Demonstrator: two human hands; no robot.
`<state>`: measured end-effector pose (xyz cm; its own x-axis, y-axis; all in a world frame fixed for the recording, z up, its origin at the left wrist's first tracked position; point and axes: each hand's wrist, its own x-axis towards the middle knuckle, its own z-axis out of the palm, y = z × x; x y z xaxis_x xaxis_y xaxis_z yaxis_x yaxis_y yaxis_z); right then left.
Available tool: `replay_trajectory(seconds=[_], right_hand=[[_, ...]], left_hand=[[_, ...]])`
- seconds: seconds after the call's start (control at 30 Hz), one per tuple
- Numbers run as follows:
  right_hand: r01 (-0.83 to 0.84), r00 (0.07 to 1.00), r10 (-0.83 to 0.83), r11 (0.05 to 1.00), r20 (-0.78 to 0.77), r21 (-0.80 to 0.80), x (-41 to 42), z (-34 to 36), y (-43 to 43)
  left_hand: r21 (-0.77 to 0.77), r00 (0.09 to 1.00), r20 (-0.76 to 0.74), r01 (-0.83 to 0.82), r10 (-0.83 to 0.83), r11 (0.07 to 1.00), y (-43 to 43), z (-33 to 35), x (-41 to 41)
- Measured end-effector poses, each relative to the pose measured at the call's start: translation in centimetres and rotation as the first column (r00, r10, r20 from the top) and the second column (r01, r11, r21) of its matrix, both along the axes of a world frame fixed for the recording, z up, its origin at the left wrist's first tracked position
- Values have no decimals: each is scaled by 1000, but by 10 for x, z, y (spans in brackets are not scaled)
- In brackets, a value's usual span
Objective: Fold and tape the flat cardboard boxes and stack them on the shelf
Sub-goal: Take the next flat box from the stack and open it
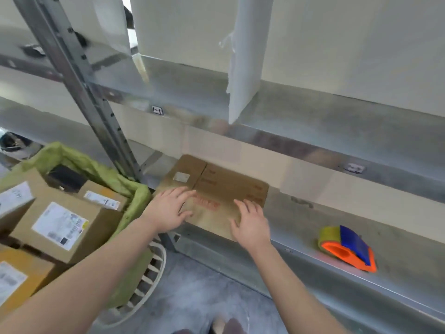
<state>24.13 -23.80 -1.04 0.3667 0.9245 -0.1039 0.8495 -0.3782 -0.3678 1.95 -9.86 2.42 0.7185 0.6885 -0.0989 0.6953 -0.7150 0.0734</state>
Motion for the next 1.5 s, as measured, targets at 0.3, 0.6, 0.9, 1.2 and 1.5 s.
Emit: replay_trajectory(seconds=[0.3, 0.6, 0.9, 1.2, 1.5], right_hand=[[355, 910, -378, 923, -168, -151, 35, -35, 35], [571, 753, -592, 805, -288, -162, 28, -54, 47], [723, 563, -651, 687, -510, -78, 27, -52, 48], [741, 597, -615, 668, -515, 61, 49, -10, 5], [726, 660, -606, 666, -444, 171, 77, 20, -91]], left_hand=[[-242, 983, -32, -185, 183, 952, 116, -35, -16], [-491, 956, -158, -293, 247, 820, 168, -61, 0], [-524, 947, 49, -246, 318, 815, 178, -55, 0], [-625, 909, 276, -76, 311, 777, 158, -25, 16], [-636, 911, 325, 11, 254, 772, 64, -15, 55]])
